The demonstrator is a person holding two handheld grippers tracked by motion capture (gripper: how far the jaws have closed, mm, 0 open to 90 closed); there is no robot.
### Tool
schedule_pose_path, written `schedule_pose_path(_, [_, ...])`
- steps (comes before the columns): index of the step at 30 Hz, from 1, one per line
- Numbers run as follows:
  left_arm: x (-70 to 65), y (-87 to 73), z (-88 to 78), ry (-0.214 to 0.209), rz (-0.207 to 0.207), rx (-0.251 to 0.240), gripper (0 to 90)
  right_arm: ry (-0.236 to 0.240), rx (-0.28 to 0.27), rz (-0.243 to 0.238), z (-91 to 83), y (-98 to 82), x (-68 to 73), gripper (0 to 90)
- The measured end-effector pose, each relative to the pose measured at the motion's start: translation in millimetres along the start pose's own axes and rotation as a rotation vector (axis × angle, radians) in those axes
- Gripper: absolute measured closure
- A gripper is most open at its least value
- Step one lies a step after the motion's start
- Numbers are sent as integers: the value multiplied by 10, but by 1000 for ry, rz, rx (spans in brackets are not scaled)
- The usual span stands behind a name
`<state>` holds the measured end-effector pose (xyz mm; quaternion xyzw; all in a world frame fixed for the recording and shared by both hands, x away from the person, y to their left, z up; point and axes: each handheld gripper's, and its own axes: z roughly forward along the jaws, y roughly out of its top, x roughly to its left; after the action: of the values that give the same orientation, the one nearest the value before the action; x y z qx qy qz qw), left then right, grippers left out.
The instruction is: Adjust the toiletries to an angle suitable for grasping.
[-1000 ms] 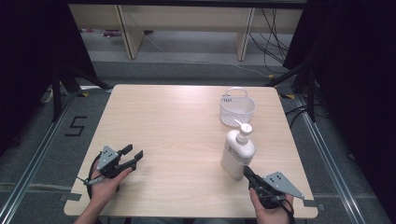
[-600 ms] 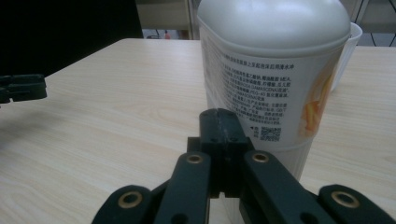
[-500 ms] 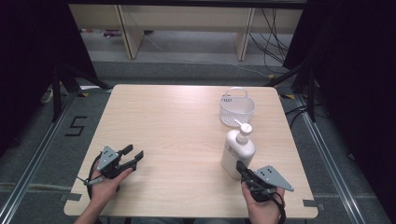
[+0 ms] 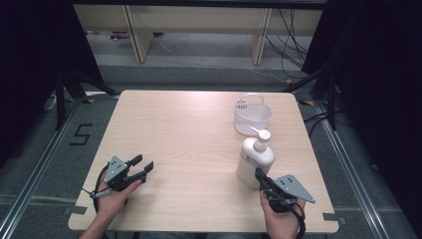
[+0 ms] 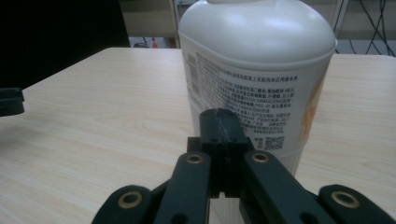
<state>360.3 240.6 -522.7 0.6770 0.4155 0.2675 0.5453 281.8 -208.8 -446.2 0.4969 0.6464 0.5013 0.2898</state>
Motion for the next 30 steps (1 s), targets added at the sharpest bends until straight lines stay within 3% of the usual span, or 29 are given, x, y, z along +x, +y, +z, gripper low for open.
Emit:
schedule_pose_path(1, [-1,0,1,0,-1,0,431,4,-9,-29,10,12,-32,900])
schedule_pose_path(2, [1,-4,12,-5,-4,-11,431,6,-3,-7,10,17,-22,900])
schedule_pose_path(9, [-4,-4,10,-8,-4,-9,430,-45,-22,-32,28,44,-92,900])
schedule_pose_path(15, [-6,-3,12,-8,-4,-7,430,-86,-18,-9,28,65,-127,900])
schedule_pose_path(20, [-10,-3,16,-11,-2,-8,430,-113,-25,-30,37,85,-170,900])
schedule_pose_path(21, [-10,-3,15,-11,-1,-7,430,-112,-21,-9,44,86,-163,900])
schedule_pose_path(26, [-14,2,11,-2,2,7,430,-109,-20,-9,79,107,-186,900])
schedule_pose_path(28, [-15,2,10,-4,1,7,429,-143,-10,-51,86,125,-231,900])
schedule_pose_path(29, [-14,2,10,-3,1,7,430,-136,-22,-21,106,119,-223,900])
schedule_pose_path(30, [-13,2,11,-4,-1,5,430,-124,-22,-22,114,123,-234,900])
